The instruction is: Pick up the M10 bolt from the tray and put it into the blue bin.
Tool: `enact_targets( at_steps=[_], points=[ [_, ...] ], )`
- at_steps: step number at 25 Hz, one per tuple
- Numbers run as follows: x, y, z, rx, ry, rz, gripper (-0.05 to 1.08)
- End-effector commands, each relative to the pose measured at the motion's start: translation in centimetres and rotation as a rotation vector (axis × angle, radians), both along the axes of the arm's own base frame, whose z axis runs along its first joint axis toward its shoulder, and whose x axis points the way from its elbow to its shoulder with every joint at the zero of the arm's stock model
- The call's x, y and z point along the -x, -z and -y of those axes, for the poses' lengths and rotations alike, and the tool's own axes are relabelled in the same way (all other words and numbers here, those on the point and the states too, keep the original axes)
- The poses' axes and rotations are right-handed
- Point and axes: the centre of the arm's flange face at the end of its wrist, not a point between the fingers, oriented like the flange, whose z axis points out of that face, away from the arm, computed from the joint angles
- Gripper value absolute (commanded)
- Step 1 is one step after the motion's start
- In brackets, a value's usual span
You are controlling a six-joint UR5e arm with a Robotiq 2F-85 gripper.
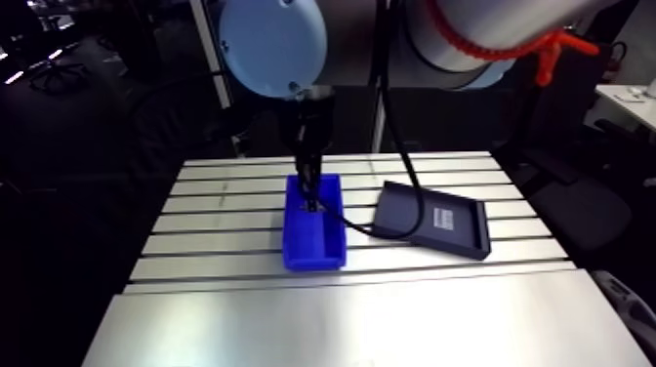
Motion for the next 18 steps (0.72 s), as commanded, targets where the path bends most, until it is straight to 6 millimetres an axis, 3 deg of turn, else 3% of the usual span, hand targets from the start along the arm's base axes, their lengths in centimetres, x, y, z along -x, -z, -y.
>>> enact_targets(
  at_steps=[1, 18],
  points=[
    [0.3, 0.8, -0.1, -0.002, 0.002, 0.001, 0.99],
    [0.5, 3.5, -0.2, -0.007, 0.002, 0.051, 0.99]
  ],
)
